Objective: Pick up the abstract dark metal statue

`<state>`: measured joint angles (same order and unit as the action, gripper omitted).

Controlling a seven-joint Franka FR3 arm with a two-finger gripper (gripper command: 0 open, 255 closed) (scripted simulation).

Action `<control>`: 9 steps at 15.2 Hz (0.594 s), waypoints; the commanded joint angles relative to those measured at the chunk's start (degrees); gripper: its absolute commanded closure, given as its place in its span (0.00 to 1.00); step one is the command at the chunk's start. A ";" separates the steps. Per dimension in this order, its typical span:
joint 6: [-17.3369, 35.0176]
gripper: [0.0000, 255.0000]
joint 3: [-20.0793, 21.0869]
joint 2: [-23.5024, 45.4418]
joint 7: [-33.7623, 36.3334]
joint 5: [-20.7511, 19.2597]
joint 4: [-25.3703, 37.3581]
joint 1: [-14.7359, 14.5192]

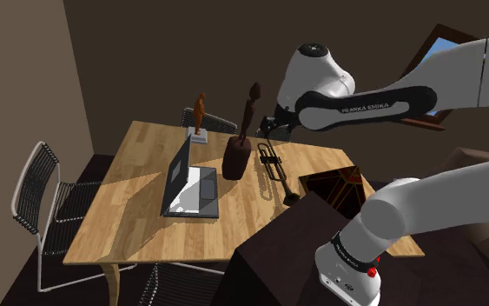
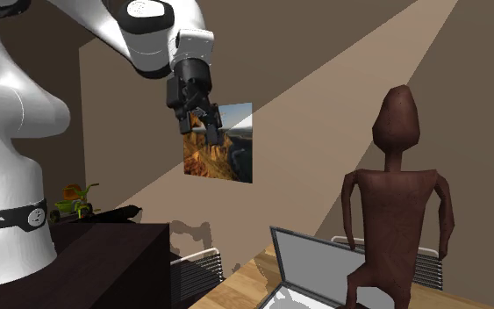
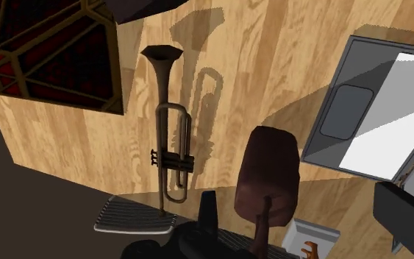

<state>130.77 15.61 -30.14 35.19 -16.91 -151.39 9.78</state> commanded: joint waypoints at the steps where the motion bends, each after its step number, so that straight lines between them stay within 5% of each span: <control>1: 5.54 0.00 2.34 4.13 5.50 -4.12 -0.12 3.11; 5: 13.19 0.00 8.42 13.56 19.72 -16.57 2.35 11.17; 9: 15.11 0.00 13.38 24.37 37.91 -34.67 7.96 18.30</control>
<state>145.60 27.73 -8.57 67.56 -46.23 -144.81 26.51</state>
